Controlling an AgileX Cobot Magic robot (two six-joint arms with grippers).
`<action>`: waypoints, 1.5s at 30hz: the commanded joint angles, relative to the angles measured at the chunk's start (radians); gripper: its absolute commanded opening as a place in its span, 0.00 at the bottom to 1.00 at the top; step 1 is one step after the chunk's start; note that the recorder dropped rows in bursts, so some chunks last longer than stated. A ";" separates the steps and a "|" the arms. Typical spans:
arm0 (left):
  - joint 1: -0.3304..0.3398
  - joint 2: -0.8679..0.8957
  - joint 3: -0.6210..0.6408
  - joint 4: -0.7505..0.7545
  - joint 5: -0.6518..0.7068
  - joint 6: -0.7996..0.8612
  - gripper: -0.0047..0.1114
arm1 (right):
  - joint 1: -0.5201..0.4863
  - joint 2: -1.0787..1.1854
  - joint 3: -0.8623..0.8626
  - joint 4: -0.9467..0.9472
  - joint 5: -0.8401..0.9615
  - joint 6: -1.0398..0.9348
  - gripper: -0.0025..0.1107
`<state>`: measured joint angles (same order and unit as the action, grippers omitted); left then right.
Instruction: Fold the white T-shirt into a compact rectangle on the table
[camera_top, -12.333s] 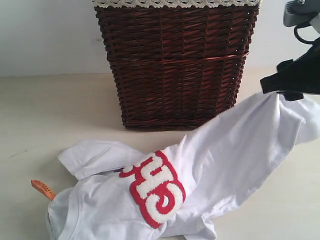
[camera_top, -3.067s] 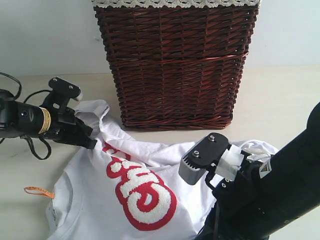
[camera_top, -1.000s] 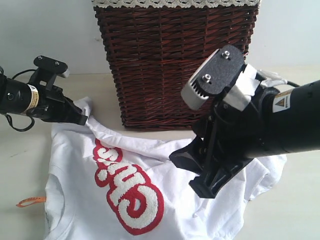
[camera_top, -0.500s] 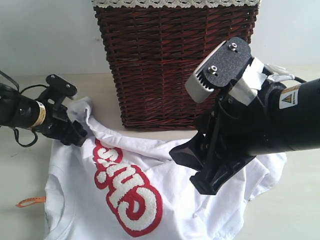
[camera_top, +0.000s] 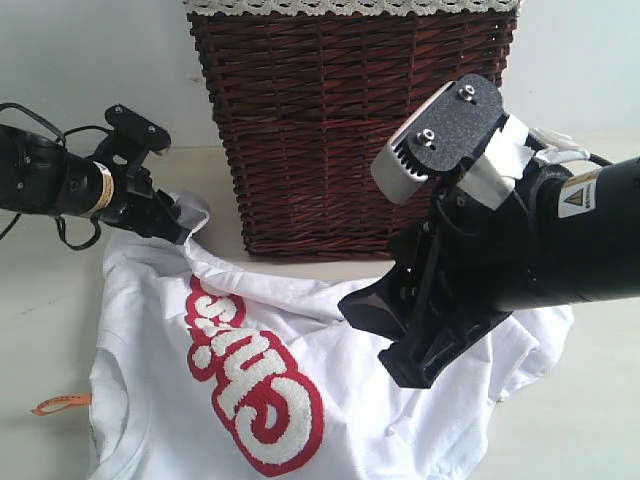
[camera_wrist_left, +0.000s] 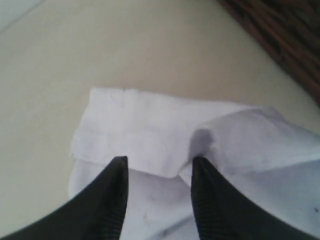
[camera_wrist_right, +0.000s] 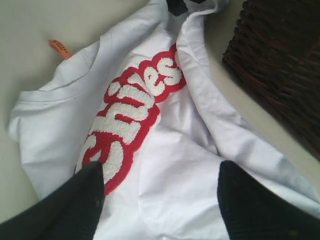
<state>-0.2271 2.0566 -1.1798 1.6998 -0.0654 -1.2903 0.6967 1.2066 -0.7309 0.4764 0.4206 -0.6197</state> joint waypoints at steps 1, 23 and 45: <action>-0.005 0.029 -0.066 -0.018 -0.011 0.001 0.40 | 0.002 -0.005 -0.004 -0.005 -0.005 0.005 0.57; -0.006 -0.020 -0.081 0.033 -0.069 -0.104 0.40 | 0.002 -0.005 0.012 -0.007 0.010 0.046 0.57; 0.017 0.090 -0.111 -0.098 -0.085 0.028 0.40 | 0.002 -0.005 0.064 -0.005 -0.012 0.090 0.57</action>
<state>-0.2100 2.1339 -1.2515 1.6230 -0.1571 -1.2645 0.6967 1.2050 -0.6706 0.4746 0.4194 -0.5367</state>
